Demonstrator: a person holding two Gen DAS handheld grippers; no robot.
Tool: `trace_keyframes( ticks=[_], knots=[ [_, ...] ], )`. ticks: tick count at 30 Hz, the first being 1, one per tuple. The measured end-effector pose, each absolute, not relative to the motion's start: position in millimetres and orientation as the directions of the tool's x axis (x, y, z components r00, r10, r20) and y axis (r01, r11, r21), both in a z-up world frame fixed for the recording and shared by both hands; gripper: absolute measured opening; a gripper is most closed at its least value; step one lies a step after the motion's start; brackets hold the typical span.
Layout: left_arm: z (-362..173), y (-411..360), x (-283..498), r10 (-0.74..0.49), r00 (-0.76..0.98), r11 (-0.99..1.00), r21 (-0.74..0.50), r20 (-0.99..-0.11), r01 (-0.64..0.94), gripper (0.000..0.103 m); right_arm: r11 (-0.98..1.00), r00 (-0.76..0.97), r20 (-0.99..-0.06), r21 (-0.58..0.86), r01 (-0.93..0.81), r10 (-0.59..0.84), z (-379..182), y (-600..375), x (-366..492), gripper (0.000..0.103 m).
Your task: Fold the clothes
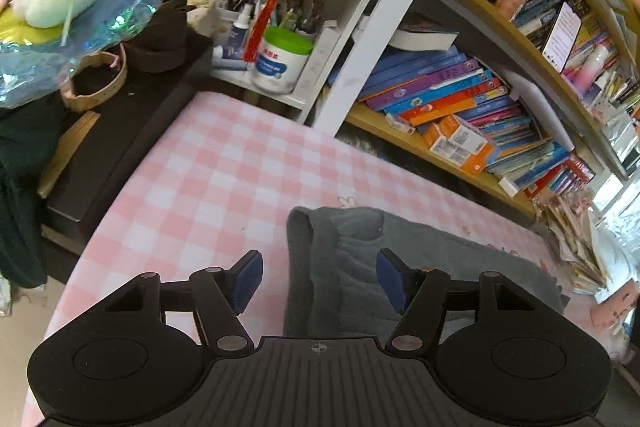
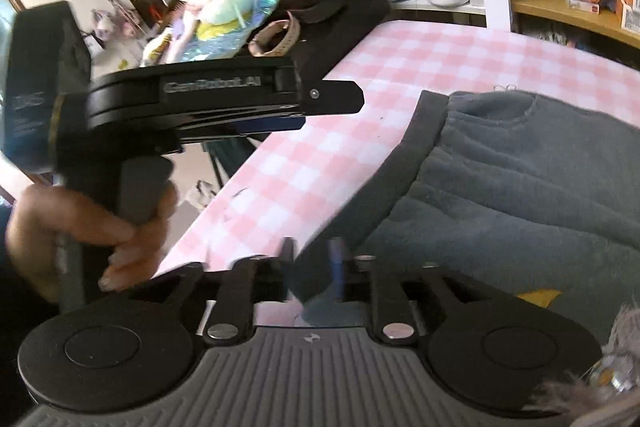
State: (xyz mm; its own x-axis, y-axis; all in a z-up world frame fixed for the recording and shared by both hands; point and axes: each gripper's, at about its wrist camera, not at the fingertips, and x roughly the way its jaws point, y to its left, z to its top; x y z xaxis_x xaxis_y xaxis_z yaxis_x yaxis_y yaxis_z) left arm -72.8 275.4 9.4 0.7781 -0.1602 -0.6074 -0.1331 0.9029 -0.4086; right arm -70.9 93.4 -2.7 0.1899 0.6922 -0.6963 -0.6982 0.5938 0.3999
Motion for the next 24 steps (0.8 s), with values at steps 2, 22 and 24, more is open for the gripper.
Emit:
trace_keyframes(
  ticks=[2, 22, 24],
  knots=[
    [7, 273, -74, -0.157, 0.773, 0.905, -0.402, -0.614, -0.135, 0.064, 0.598, 0.204, -0.688, 0.399, -0.695, 0.696, 0, 77, -74, 0.028],
    [-55, 206, -40, -0.051, 0.650, 0.983, -0.152, -0.759, -0.100, 0.041, 0.880, 0.510, -0.794, 0.456, 0.137, 0.332, -34, -201, -117, 0.041],
    [-56, 206, -41, -0.023, 0.658, 0.987, -0.120, -0.752, -0.103, 0.030, 0.864, 0.515, -0.798, 0.464, 0.193, 0.314, -38, -214, -117, 0.042]
  ],
)
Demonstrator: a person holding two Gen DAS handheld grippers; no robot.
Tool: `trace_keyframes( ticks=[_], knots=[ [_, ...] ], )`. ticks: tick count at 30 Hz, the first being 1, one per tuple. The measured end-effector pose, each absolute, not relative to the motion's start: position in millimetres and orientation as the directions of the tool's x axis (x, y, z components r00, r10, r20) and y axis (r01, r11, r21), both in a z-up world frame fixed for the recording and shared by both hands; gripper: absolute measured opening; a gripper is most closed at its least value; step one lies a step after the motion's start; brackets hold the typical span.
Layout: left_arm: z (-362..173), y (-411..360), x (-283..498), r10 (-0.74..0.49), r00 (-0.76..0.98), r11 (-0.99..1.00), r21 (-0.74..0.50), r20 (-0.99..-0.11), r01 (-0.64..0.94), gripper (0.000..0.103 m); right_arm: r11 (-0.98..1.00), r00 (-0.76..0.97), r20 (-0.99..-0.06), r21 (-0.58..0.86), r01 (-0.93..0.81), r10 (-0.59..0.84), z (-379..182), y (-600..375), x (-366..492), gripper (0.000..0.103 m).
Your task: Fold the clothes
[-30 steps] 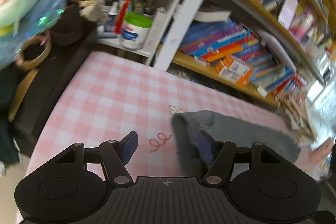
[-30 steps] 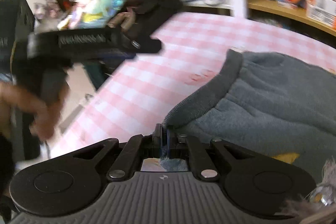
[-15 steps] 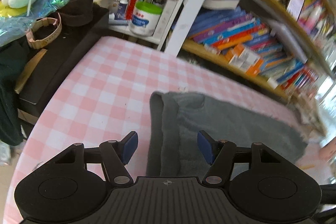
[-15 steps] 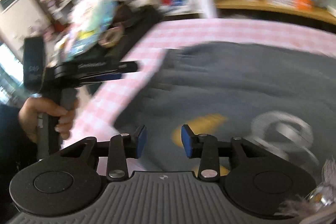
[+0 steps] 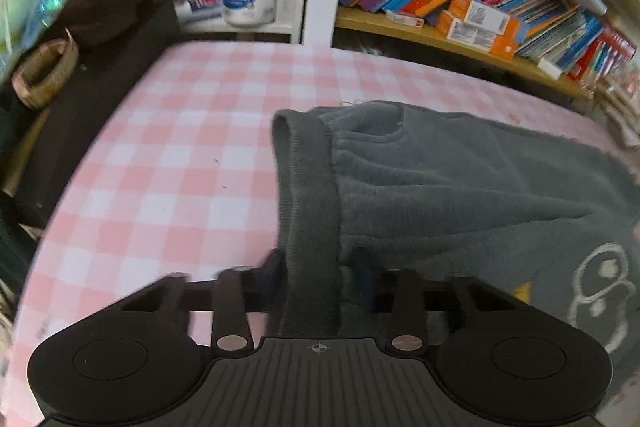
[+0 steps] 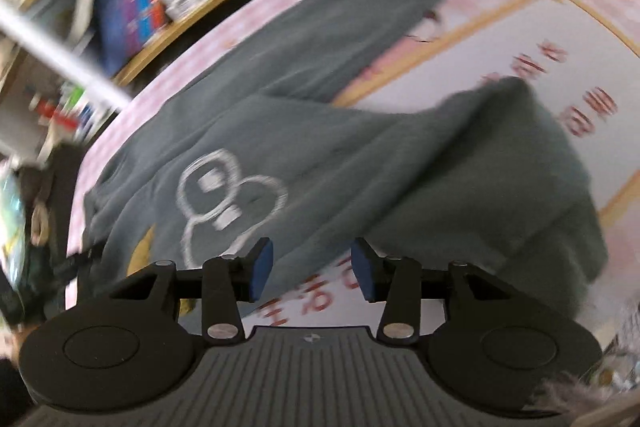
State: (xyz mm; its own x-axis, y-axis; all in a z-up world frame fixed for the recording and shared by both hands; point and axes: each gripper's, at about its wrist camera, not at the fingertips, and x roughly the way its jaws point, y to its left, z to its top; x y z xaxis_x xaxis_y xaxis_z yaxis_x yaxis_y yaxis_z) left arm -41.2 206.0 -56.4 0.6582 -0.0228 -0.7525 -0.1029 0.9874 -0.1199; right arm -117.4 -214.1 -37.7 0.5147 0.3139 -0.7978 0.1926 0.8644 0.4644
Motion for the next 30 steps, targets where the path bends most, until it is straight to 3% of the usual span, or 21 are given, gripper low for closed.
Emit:
trace_keyframes(
  ticks=[3, 8, 14, 16, 19, 22, 24, 25, 26, 28, 30],
  knots=[
    [-55, 222, -46, -0.006, 0.658, 0.980, -0.135, -0.753, -0.145, 0.026, 0.849, 0.516, -0.801, 0.473, 0.236, 0.303, -40, -226, -117, 0.042],
    [-54, 253, -62, 0.095, 0.630, 0.969, -0.072, -0.770, -0.234, 0.026, 0.837, 0.523, -0.798, 0.483, 0.258, 0.299, -38, -239, -118, 0.048],
    [-48, 272, -81, 0.107, 0.627, 0.952, -0.103, -0.772, -0.289, 0.036, 0.743, 0.532, -0.767, 0.580, 0.334, 0.359, -41, -254, -111, 0.048],
    [-35, 267, -89, 0.128, 0.667, 0.946, -0.111, -0.734, -0.304, 0.036, 0.681, 0.558, -0.728, 0.643, 0.351, 0.399, -37, -259, -107, 0.049],
    [-18, 255, -100, 0.056, 0.739, 0.956, -0.177, -0.672, -0.234, 0.036, 0.591, 0.577, -0.702, 0.692, 0.415, 0.417, -40, -266, -94, 0.050],
    [-21, 244, -100, -0.099, 0.719, 0.958, -0.262, -0.688, -0.118, 0.037, 0.554, 0.567, -0.731, 0.671, 0.493, 0.381, -47, -271, -77, 0.049],
    [-29, 237, -101, -0.121, 0.690, 0.960, -0.262, -0.714, -0.103, 0.037, 0.531, 0.548, -0.760, 0.643, 0.553, 0.350, -56, -273, -69, 0.047],
    [-34, 234, -101, -0.123, 0.672, 0.961, -0.256, -0.730, -0.102, 0.037, 0.512, 0.542, -0.767, 0.636, 0.577, 0.343, -62, -274, -67, 0.042],
    [-39, 231, -102, -0.122, 0.655, 0.962, -0.250, -0.746, -0.106, 0.037, 0.504, 0.538, -0.775, 0.628, 0.593, 0.332, -65, -274, -64, 0.028],
    [-49, 233, -105, -0.111, 0.638, 0.957, -0.255, -0.762, -0.138, 0.036, 0.513, 0.544, -0.777, 0.623, 0.591, 0.317, -67, -273, -58, 0.010],
    [-52, 236, -108, -0.117, 0.641, 0.947, -0.279, -0.758, -0.157, 0.036, 0.578, 0.599, -0.740, 0.644, 0.500, 0.306, -47, -269, -55, 0.006]
  ],
)
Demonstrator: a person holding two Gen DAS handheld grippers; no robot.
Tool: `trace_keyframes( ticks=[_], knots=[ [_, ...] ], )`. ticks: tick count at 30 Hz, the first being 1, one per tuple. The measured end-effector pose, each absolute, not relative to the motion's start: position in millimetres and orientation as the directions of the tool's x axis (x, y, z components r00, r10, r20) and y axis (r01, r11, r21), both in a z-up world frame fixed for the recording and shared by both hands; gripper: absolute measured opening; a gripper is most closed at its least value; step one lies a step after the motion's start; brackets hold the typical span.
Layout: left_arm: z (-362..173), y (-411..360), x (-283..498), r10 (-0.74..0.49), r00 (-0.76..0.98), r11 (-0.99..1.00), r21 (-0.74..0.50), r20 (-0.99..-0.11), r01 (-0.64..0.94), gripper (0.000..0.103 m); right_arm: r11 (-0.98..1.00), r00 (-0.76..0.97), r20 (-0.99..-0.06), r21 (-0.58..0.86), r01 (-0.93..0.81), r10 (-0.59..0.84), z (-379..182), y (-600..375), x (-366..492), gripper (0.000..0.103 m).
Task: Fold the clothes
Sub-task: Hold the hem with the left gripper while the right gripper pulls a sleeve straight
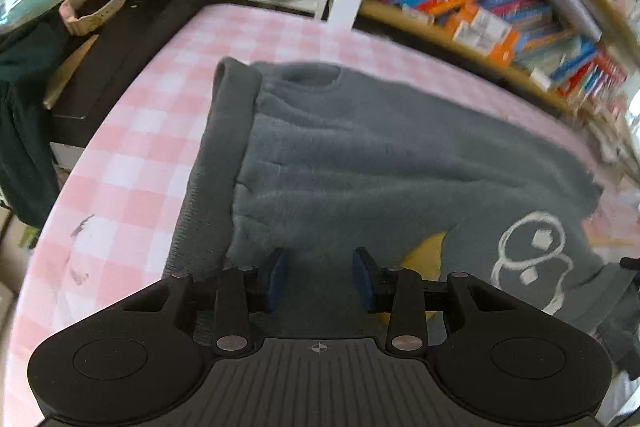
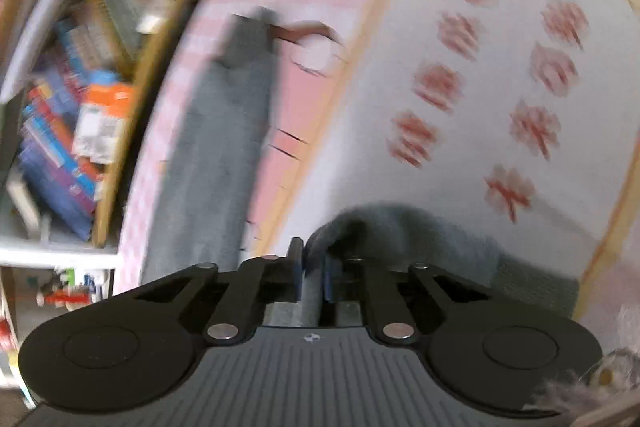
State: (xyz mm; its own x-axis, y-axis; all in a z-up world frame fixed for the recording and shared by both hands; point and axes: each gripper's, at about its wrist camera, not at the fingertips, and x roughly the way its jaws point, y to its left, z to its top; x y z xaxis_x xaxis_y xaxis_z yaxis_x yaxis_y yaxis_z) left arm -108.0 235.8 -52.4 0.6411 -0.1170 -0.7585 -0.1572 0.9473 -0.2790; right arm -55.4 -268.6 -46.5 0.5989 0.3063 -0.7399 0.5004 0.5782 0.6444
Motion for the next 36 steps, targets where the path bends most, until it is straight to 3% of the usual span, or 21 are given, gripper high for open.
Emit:
trace_keyframes(
  ticks=[4, 6, 10, 13, 15, 17, 18, 19, 22, 25, 29, 36],
  knots=[
    [-50, 237, -110, -0.102, 0.640, 0.948, -0.270, -0.761, -0.170, 0.036, 0.720, 0.776, -0.537, 0.675, 0.160, 0.331, 30, -255, -75, 0.006],
    [-50, 237, -109, -0.102, 0.640, 0.949, -0.267, -0.761, -0.167, 0.036, 0.731, 0.802, -0.496, 0.673, 0.113, 0.333, 43, -260, -94, 0.006],
    [-52, 235, -110, -0.099, 0.639, 0.952, -0.260, -0.763, -0.163, 0.036, 0.715, 0.726, -0.630, 0.639, 0.284, 0.274, 4, -276, -120, 0.006],
    [-52, 236, -106, -0.100, 0.632, 0.954, -0.255, -0.769, -0.159, 0.037, 0.660, 0.573, -0.789, 0.553, 0.508, 0.220, -52, -295, -128, 0.010],
    [-52, 238, -105, -0.094, 0.626, 0.958, -0.242, -0.774, -0.155, 0.037, 0.617, 0.517, -0.836, 0.508, 0.601, 0.184, -65, -307, -136, 0.010],
    [-52, 239, -105, -0.095, 0.626, 0.959, -0.240, -0.774, -0.151, 0.037, 0.608, 0.556, -0.817, 0.521, 0.599, 0.153, -58, -316, -141, 0.021],
    [-52, 239, -105, -0.095, 0.626, 0.960, -0.238, -0.774, -0.149, 0.037, 0.656, 0.574, -0.812, 0.493, 0.572, 0.110, -50, -314, -139, 0.033],
    [-53, 239, -105, -0.094, 0.626, 0.961, -0.234, -0.774, -0.146, 0.037, 0.700, 0.592, -0.803, 0.461, 0.545, 0.067, -41, -312, -137, 0.038],
    [-53, 240, -102, -0.087, 0.626, 0.963, -0.227, -0.775, -0.148, 0.037, 0.853, 0.626, -0.779, 0.320, 0.412, -0.010, -21, -297, -125, 0.041],
    [-52, 241, -100, -0.079, 0.627, 0.962, -0.224, -0.775, -0.156, 0.037, 0.986, 0.672, -0.740, 0.085, 0.145, -0.035, -8, -250, -109, 0.049],
    [-53, 241, -103, -0.074, 0.630, 0.962, -0.222, -0.773, -0.159, 0.037, 0.957, 0.698, -0.709, -0.263, -0.125, -0.104, -22, -183, -92, 0.049],
    [-53, 247, -114, -0.067, 0.637, 0.955, -0.234, -0.768, -0.182, 0.036, 0.933, 0.640, -0.762, -0.294, -0.207, -0.098, -54, -158, -61, 0.049]
  ],
)
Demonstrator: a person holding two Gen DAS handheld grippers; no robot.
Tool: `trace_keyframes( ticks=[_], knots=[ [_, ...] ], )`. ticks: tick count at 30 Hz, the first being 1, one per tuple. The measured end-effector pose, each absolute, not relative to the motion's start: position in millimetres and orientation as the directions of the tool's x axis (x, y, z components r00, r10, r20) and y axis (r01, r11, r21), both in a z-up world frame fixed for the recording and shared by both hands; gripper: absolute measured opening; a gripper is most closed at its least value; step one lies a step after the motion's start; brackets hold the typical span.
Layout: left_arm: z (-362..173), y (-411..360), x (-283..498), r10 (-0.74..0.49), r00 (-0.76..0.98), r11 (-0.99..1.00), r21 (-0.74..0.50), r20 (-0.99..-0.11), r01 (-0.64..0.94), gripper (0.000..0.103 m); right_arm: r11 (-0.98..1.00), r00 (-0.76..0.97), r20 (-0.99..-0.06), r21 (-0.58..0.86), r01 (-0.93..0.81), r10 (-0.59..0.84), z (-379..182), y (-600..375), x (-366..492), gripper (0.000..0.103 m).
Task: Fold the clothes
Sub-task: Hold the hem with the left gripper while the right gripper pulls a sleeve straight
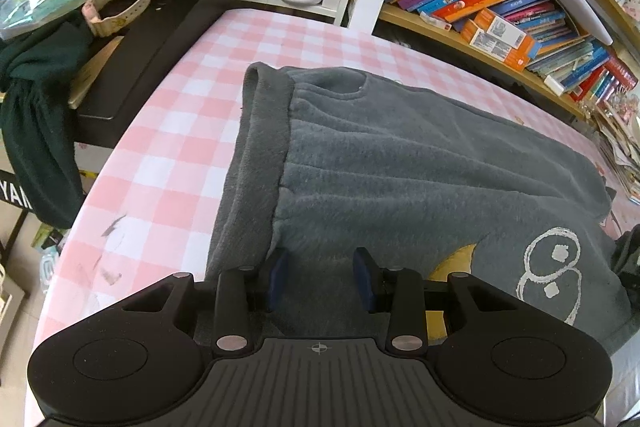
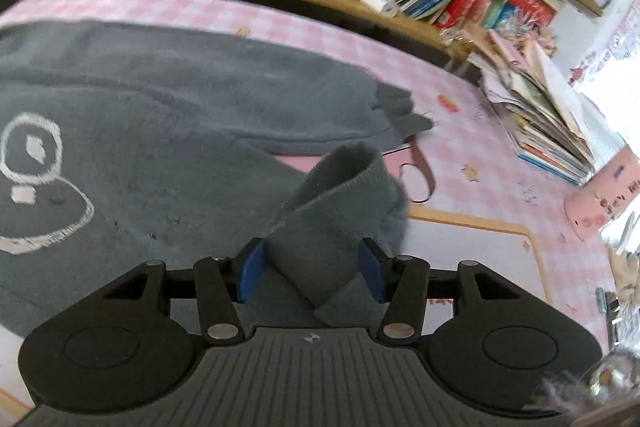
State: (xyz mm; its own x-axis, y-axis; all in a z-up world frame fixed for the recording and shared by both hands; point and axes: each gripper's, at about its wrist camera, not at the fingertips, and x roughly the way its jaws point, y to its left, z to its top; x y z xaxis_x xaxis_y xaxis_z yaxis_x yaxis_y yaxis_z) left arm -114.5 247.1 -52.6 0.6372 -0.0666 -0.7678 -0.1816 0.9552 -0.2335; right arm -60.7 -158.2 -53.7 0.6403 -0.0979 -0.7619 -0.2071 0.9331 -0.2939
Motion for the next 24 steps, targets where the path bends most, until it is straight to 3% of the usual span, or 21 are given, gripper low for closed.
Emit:
trace_keyframes(
  ticks=[2, 3, 4, 9, 14, 17, 24],
  knots=[
    [-53, 248, -116, -0.066, 0.638, 0.954, -0.235, -0.767, -0.184, 0.036, 0.933, 0.634, -0.767, -0.296, -0.206, -0.103, -59, -157, -58, 0.047],
    [-52, 248, -116, -0.067, 0.638, 0.954, -0.236, -0.767, -0.184, 0.036, 0.937, 0.636, -0.765, -0.290, -0.194, -0.105, -59, -160, -59, 0.040],
    [-52, 248, -116, -0.068, 0.637, 0.954, -0.237, -0.768, -0.184, 0.036, 0.949, 0.646, -0.755, -0.276, -0.151, -0.117, -56, -169, -60, 0.014],
    [-53, 249, -116, -0.067, 0.638, 0.952, -0.240, -0.767, -0.189, 0.036, 0.963, 0.643, -0.718, -0.168, 0.210, -0.266, -23, -261, -83, 0.005],
    [-52, 246, -112, -0.064, 0.630, 0.957, -0.227, -0.774, -0.182, 0.037, 0.888, 0.509, -0.766, -0.171, 0.426, -0.392, -28, -343, -104, 0.006],
    [-52, 245, -109, -0.068, 0.622, 0.960, -0.221, -0.780, -0.171, 0.037, 0.879, 0.551, -0.738, -0.120, 0.461, -0.390, -19, -349, -112, 0.010],
    [-51, 241, -106, -0.067, 0.609, 0.965, -0.206, -0.791, -0.161, 0.041, 0.990, 0.688, -0.712, -0.118, 0.079, -0.140, -21, -255, -93, 0.016]
  ],
)
